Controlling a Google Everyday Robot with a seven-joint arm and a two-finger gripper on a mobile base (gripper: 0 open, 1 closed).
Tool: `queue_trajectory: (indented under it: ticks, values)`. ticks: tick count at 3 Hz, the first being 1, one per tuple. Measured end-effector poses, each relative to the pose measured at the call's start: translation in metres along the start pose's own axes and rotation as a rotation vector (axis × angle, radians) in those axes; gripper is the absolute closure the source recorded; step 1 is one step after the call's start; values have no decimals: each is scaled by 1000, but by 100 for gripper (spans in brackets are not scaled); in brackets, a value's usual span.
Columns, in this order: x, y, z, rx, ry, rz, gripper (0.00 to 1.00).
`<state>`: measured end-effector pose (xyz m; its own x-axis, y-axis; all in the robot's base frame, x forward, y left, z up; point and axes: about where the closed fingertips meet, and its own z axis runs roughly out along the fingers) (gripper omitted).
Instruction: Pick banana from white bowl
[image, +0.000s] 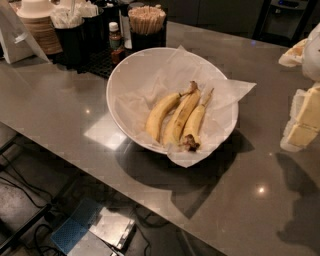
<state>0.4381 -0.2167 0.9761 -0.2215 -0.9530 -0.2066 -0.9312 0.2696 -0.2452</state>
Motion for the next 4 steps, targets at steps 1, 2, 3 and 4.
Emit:
queue_trajectory:
  ticks: [1,2,3,4]
  values:
    - [0,0,0,0,0,0,0]
    - [-9,-1,-4,18,-16,-32,0]
    - [-44,0,-17,61,-73,-174,0]
    - [-83,4,-22,69,-109,-391,0]
